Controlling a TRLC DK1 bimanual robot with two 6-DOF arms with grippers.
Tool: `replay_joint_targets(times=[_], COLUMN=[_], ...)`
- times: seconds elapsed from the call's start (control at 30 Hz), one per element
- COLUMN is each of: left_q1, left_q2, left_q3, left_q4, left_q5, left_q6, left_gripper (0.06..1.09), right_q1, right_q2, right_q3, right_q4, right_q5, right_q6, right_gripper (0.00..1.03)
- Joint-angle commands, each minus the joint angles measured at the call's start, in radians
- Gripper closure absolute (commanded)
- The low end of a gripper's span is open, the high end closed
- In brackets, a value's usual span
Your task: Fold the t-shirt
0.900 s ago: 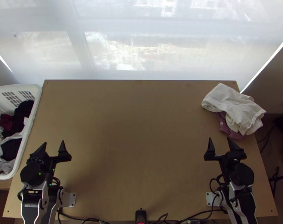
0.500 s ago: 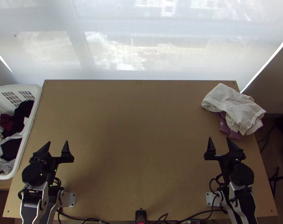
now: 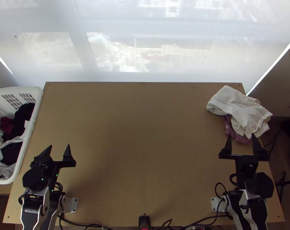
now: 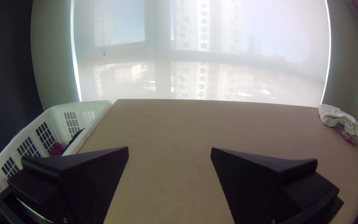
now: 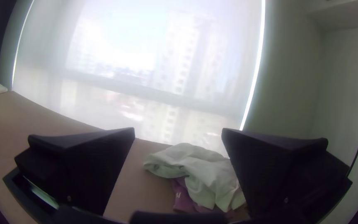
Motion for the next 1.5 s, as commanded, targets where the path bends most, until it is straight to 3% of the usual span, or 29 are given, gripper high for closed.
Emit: replay_joint_targets(times=[0.0, 0.4, 0.47, 0.6, 0.7, 0.83, 1.07, 1.33, 1.47], left_q1=[-0.001, -0.038, -0.064, -0.03, -0.032, -0.013, 0.087, 0.309, 0.502], left_q2=[0.0, 0.0, -0.001, 0.002, 0.003, 0.031, 0.551, 0.799, 0.954], left_q3=[0.0, 0.003, 0.014, 0.018, 0.017, 0.044, 0.391, 0.601, 0.712], left_q4=[0.0, -0.006, -0.064, -0.087, -0.067, -0.066, -0.126, -0.075, -0.112], left_q5=[0.001, -0.002, -0.002, -0.025, -0.14, -0.14, -0.14, -0.135, -0.054], left_q6=[0.0, 0.003, 0.082, 0.191, 0.137, 0.154, 0.096, 0.013, -0.004], left_gripper=[0.11, 0.11, 0.11, 0.11, 0.11, 0.11, 0.11, 0.1, 0.1], right_q1=[-0.007, 0.033, 0.047, 0.0, -0.019, -0.027, -0.073, -0.094, -0.099], right_q2=[0.234, 0.784, 0.817, 0.836, 0.841, 0.838, 0.832, 0.783, 0.758], right_q3=[0.251, 0.961, 1.017, 1.06, 1.059, 1.008, 0.962, 0.896, 0.869], right_q4=[-0.113, -0.903, -0.966, -1.013, -1.053, -1.067, -1.067, -1.069, -1.078], right_q5=[0.037, 0.089, 0.079, -0.002, -0.029, -0.032, -0.048, -0.06, -0.063], right_q6=[0.01, 0.38, 0.421, 0.421, 0.348, 0.339, 0.331, 0.323, 0.322], right_gripper=[0.05, 0.05, 0.05, 0.05, 0.05, 0.05, 0.05, 0.05, 0.05])
